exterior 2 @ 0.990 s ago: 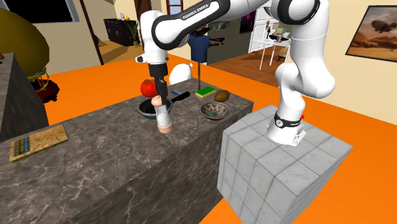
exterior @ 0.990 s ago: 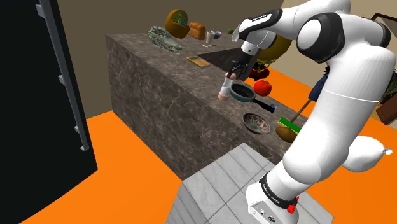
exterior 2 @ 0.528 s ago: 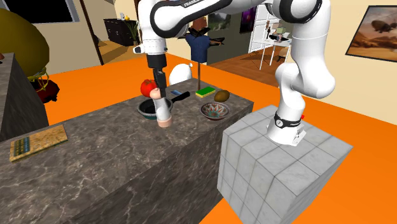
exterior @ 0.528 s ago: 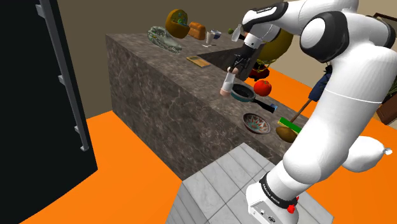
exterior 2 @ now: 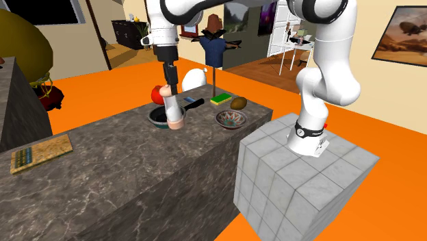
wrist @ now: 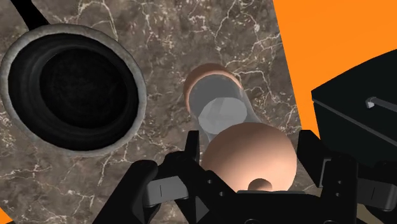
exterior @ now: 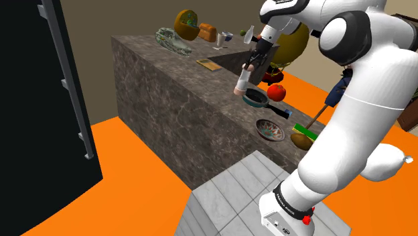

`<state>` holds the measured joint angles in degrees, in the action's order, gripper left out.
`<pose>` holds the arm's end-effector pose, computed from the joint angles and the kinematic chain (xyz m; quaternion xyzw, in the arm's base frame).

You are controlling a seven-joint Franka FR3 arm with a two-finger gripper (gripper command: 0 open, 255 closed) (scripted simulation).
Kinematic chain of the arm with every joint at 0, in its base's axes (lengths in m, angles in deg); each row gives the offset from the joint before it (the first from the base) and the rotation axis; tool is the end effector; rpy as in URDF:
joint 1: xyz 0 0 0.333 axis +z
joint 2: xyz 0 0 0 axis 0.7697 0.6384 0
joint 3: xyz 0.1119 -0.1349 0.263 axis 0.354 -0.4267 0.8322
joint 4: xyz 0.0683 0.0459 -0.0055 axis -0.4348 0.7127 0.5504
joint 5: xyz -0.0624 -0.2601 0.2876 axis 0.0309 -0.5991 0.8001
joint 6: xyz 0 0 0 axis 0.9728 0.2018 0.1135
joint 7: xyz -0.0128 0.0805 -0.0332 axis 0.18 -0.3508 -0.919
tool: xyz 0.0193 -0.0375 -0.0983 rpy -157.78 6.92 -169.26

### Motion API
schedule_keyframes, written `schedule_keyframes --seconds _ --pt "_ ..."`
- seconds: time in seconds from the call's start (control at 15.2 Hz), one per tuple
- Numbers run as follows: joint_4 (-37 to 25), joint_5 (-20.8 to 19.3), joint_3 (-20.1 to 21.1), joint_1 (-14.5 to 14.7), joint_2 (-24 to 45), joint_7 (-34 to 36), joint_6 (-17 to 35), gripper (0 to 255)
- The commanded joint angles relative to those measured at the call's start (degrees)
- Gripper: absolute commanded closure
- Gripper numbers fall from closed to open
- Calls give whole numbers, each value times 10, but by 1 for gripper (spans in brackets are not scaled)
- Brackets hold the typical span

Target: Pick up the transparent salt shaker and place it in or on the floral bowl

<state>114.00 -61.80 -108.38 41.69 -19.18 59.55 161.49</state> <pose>0.5460 -0.3106 0.4837 -0.9942 0.0685 -0.0191 0.0807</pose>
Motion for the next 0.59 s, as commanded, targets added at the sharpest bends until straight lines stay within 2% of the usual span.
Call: schedule_keyframes --seconds 0.0,0.26,0.53 --pt "-13 -2 -1 -1 -2 3 -15 255" --pt "-42 -3 -2 -2 -3 8 -44 255" --pt "57 -43 -11 7 -98 8 -31 255"
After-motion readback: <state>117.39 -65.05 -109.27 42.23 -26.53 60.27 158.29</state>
